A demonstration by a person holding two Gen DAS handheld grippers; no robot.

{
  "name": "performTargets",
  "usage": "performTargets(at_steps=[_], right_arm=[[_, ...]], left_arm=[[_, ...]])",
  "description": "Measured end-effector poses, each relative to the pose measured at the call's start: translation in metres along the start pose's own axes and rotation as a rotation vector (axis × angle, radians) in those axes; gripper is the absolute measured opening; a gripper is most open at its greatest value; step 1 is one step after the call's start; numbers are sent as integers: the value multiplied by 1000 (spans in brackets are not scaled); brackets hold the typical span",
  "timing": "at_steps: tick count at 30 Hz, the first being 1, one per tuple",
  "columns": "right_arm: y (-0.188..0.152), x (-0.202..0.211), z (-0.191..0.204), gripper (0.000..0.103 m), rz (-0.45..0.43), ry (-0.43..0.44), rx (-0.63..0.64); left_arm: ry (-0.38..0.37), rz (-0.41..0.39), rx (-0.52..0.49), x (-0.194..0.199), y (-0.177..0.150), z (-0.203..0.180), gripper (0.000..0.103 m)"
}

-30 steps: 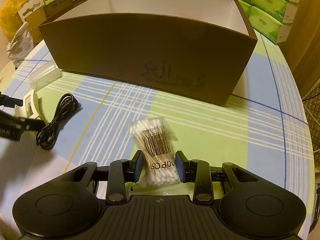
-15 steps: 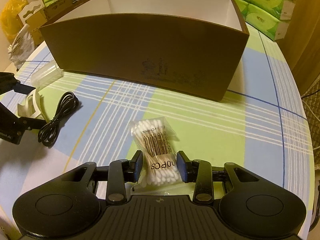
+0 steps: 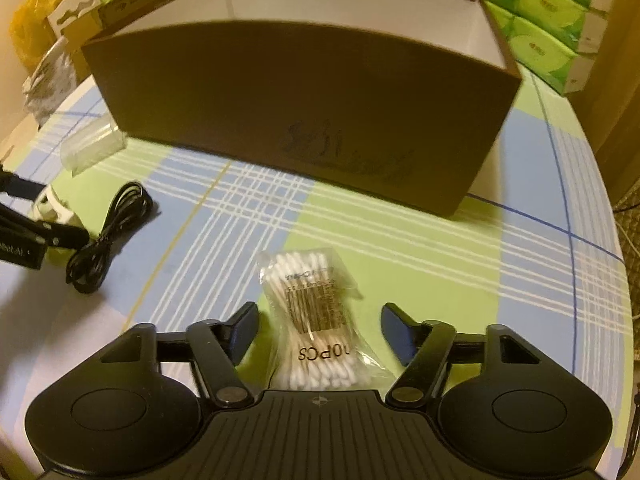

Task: Organize objects

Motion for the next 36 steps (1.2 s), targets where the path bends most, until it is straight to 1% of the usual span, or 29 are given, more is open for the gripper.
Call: performTargets(at_steps=[1, 2, 3, 4, 7, 10, 17, 24, 27, 32, 36], right_arm=[[0, 0, 2, 50, -4, 3, 10], [1, 0, 4, 44, -4, 10, 21], [1, 0, 6, 35, -3, 11, 32], [2, 0, 8, 29, -2, 16, 41], [2, -1, 13, 23, 0, 16, 68], [2, -2, 15, 20, 5, 13, 74], [1, -1, 19, 19, 24, 3, 83], [4, 15, 24, 19, -9, 25, 72], [9, 27, 27, 19, -33, 59, 48], [20, 54, 32, 19, -98, 131, 4], [31, 71, 36, 19, -137, 160, -9]], left_arm=[[5, 6, 2, 0, 0, 1, 85], [10, 8, 6, 0, 0, 2, 85], [14, 8, 8, 0, 0, 1, 85], [22, 8, 11, 0, 0, 1, 85], [23, 14, 27, 0, -1, 3, 85], [30, 14, 30, 3, -4, 4, 85], [34, 5, 46, 13, -8, 9, 85], [27, 0, 71, 29, -9, 13, 85], [22, -17, 76, 41, -7, 14, 85], [5, -53, 80, 61, 1, 14, 85], [-11, -91, 94, 79, 12, 15, 85]])
Point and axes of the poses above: each gripper's, at about its wrist camera, not at the fingertips, and x roughly against the way its jaws point, z to its left, y to its top, the point moved 1 cm from there along -x, roughly the way its jaws point, and after that the axes turned 12 degrees about y, right-handed, at the moved point
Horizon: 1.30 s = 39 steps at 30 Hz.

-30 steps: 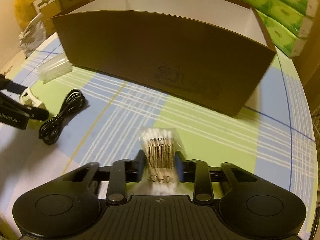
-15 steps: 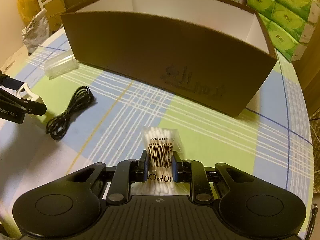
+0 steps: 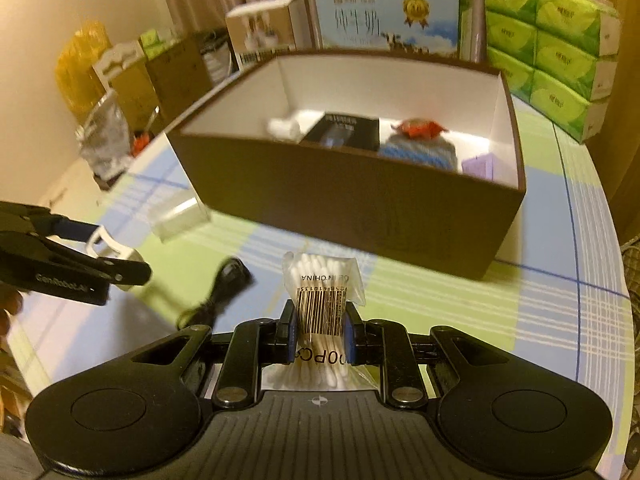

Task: Organize objects

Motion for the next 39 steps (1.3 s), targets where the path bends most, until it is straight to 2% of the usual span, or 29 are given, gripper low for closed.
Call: performTargets(at_steps=[10, 21, 29, 39], right_arm=[[36, 27, 7, 19, -103, 41, -2], [91, 25, -7, 19, -191, 19, 22], [124, 6, -29, 19, -214, 5, -15], [158, -24, -64, 19, -213, -59, -51]], left_arm=[[-22, -99, -3, 22, 42, -7, 85], [-21, -194, -7, 18, 107, -17, 85], [-7, -208, -25, -7, 146, -28, 86], [30, -192, -39, -54, 185, -37, 86]])
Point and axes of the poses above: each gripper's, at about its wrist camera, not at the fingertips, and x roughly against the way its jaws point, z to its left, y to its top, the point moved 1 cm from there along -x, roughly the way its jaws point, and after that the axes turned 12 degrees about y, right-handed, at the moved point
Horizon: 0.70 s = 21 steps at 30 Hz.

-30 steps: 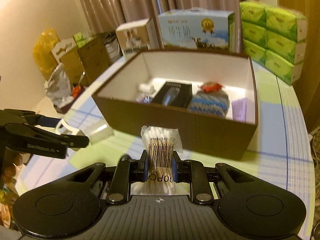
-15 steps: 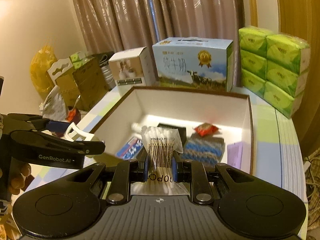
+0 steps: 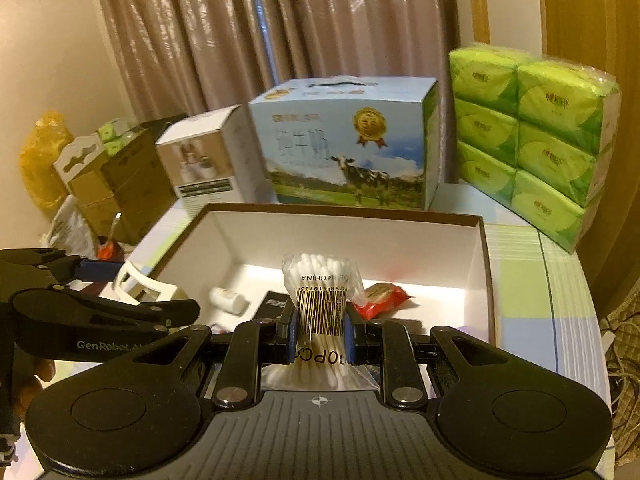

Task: Organize objects

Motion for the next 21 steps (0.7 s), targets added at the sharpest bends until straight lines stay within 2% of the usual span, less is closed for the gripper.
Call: performTargets(at_steps=[7, 21], right_arm=[[8, -28, -23, 19, 29, -28, -38], [16, -64, -49, 19, 44, -8, -115]], left_arm=[[3, 16, -4, -29, 16, -4, 86], [-7, 14, -22, -56, 33, -13, 86]])
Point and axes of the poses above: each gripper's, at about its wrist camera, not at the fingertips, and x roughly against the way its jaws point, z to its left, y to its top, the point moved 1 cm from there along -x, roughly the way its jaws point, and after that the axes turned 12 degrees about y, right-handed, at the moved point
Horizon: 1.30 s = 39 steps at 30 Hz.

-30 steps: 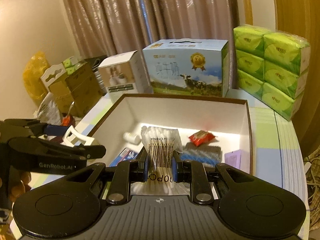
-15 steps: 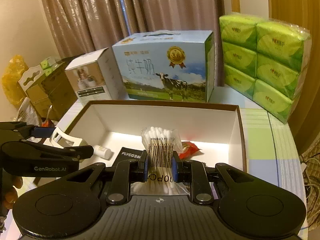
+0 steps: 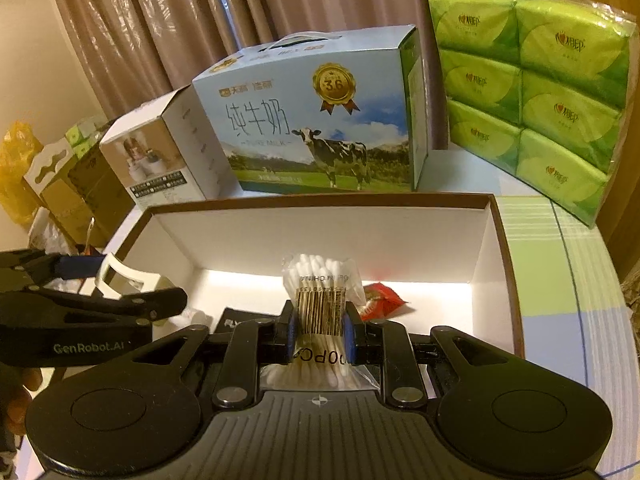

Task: Organize objects

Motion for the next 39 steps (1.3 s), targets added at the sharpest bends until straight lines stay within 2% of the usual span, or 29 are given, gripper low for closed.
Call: performTargets(at_steps=[2, 3, 4, 6, 11, 18, 25, 29, 34, 39], right_arm=[[3, 0, 0, 23, -24, 28, -7], [3, 0, -1, 31, -40, 29, -13], [4, 0, -1, 50, -53, 15, -18], [6, 1, -1, 67, -65, 11, -24], [2, -1, -2, 67, -23, -7, -12], [-7, -1, -5, 68, 21, -18, -6], [-10, 1, -1, 69, 37, -20, 21], [-14, 1, 2, 77, 48, -20, 29], [-20, 6, 5, 89, 47, -21, 36], [-24, 16, 8, 91, 41, -20, 39]], left_arm=[[0, -6, 1, -2, 2, 0, 86], [1, -8, 0, -3, 3, 0, 86], [1, -8, -1, -4, 3, 0, 86], [0, -5, 1, -5, 4, 0, 86], [0, 0, -3, -9, 3, 0, 85], [-1, -11, -6, -11, 7, -1, 80], [-13, -2, 4, -9, 8, 4, 85], [-25, 13, 7, -6, 4, 7, 90], [-35, 29, 3, 0, -4, 11, 91], [-38, 42, 10, 9, -12, 15, 91]])
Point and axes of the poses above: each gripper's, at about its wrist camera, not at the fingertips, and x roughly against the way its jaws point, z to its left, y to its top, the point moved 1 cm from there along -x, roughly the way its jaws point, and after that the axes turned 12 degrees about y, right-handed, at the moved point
